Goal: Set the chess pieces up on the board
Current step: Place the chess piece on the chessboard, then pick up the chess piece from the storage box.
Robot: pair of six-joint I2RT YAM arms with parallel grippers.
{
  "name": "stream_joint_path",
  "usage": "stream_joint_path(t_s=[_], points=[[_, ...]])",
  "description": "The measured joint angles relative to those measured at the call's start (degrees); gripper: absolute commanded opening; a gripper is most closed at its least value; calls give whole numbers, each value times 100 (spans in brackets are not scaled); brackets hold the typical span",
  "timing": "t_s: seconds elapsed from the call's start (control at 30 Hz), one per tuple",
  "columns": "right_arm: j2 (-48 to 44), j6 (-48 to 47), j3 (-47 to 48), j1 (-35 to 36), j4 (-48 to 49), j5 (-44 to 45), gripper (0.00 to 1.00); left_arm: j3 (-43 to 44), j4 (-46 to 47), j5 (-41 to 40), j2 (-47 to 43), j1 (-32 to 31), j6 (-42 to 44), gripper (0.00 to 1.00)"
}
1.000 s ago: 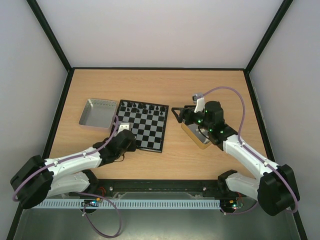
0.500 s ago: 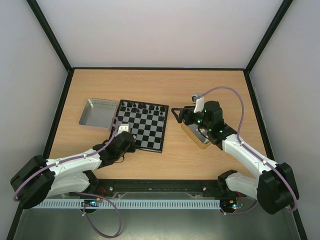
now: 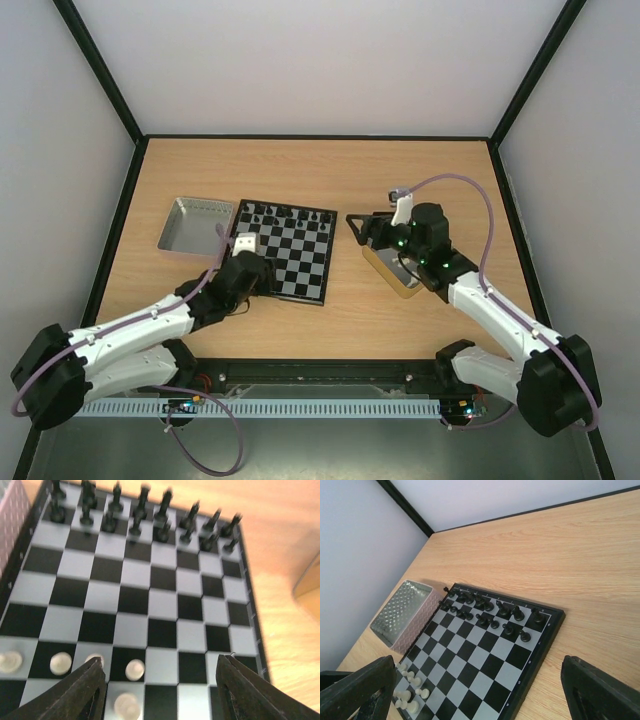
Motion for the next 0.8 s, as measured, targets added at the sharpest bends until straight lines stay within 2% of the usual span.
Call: stream_joint_path(t_s=[0.13,0.4,0.57,0.8], points=[[-232,129,57,0,-177,391,88,608,-254,-177,-103,103,76,66],[-601,592,463,0,-1043,2505,84,1600,-636,-492,-509,361,402,74],[-70,999,807,-186,-1746,3150,68,2046,-634,-691,-960,420,885,79],[728,1499,699,-931,-2240,2787,45,2109,-450,-743,-1279,431,1357,81]])
